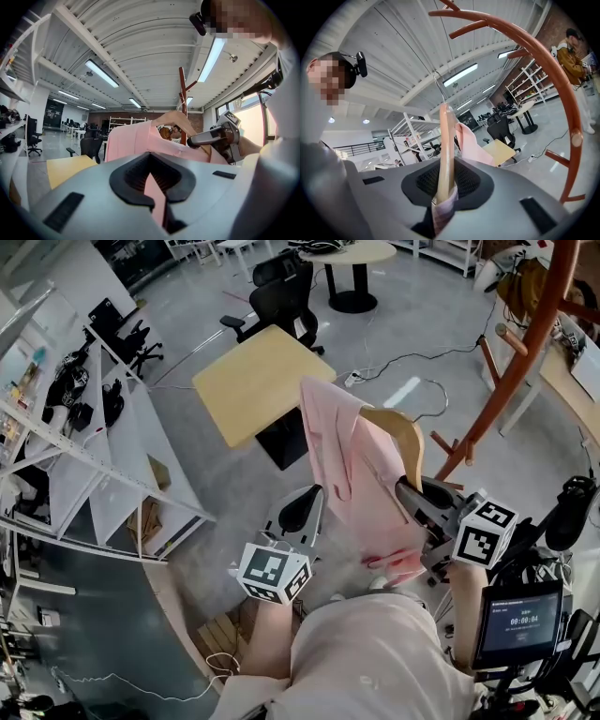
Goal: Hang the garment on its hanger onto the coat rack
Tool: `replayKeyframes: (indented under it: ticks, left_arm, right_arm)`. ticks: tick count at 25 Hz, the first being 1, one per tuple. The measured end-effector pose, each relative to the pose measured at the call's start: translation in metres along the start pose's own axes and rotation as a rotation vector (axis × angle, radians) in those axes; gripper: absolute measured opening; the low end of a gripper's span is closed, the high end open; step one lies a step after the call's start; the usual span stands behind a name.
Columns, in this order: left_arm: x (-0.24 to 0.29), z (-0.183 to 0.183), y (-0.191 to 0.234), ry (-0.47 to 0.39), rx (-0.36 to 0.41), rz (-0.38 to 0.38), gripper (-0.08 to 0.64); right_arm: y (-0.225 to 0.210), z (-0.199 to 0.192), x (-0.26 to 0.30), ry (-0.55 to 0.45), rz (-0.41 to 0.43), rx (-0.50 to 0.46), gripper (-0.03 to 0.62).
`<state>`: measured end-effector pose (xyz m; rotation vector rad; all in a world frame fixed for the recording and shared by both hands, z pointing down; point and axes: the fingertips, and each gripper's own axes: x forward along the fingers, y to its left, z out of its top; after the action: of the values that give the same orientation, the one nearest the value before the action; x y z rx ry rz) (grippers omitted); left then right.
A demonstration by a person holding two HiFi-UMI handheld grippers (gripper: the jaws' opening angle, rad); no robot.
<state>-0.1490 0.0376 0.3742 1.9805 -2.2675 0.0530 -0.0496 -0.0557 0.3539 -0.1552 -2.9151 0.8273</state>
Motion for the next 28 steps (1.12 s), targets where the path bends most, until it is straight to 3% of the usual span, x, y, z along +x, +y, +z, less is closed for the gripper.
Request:
replayKeyframes:
  ticks: [10,19,28]
  left_arm:
    - [0.064,0.016,0.009,0.013,0.091,-0.072,0.005]
    - [0.106,0.047,0.038,0.000,0.120,-0.176,0.006]
    - [0.162,0.079,0.027,-0.038,0.152,-0.322,0.006]
  right_arm:
    - [-0.035,0.026,0.030,-0.029,-0.057,0.020,0.057]
    - [-0.058,0.067,0.053,-0.177,-0.160,0.080,0.057]
    - [-0.080,0.109,0.055,-0.307,-0.234,0.101,0.057]
